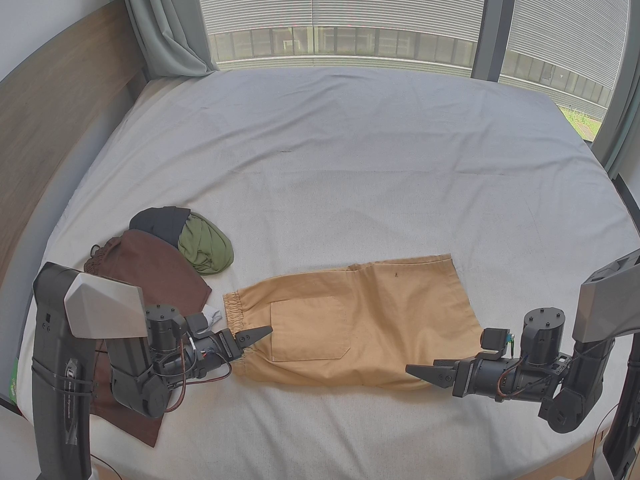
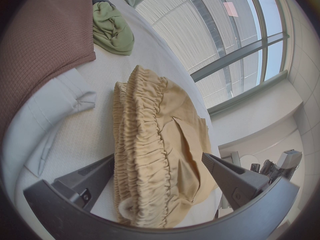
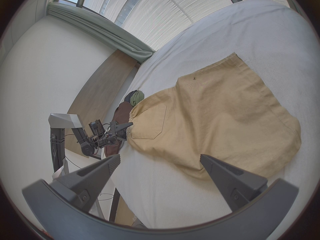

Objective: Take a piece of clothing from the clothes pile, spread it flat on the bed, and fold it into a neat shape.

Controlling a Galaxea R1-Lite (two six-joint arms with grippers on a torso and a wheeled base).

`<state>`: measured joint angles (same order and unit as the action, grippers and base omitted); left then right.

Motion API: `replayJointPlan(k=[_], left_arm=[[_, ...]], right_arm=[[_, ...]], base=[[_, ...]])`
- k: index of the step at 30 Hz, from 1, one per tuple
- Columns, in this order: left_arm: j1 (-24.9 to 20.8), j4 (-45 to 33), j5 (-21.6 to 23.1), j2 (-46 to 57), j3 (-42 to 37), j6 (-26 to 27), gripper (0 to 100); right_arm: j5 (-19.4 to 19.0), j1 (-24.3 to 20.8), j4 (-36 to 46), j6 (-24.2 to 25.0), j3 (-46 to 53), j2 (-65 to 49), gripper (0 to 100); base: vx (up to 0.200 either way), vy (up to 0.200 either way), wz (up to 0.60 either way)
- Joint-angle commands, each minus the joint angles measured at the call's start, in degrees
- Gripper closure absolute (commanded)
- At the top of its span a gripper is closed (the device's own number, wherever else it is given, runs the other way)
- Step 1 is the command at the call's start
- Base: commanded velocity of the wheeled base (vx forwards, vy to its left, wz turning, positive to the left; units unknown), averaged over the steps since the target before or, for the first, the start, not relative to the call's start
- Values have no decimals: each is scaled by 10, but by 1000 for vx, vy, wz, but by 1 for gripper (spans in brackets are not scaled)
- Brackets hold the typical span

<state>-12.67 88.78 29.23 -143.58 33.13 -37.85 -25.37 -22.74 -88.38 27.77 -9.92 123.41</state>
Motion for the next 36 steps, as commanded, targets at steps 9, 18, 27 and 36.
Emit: replayJointPlan(k=[9, 18, 27, 36], left_arm=[[-17, 3, -18, 23, 4, -26, 0], [-16, 3, -30, 22, 5, -28, 100], [-3, 3, -22, 23, 10, -27, 100], [2, 2, -8, 43, -5, -28, 100]], right_arm=[[0, -1, 0, 0, 0, 1, 0], [0, -1, 0, 0, 0, 2, 0], [0, 0, 0, 0, 0, 3, 0], [0, 0, 0, 0, 0, 6, 0]], base=[[0, 0, 0], [0, 0, 0], [0, 0, 0], [0, 0, 0]])
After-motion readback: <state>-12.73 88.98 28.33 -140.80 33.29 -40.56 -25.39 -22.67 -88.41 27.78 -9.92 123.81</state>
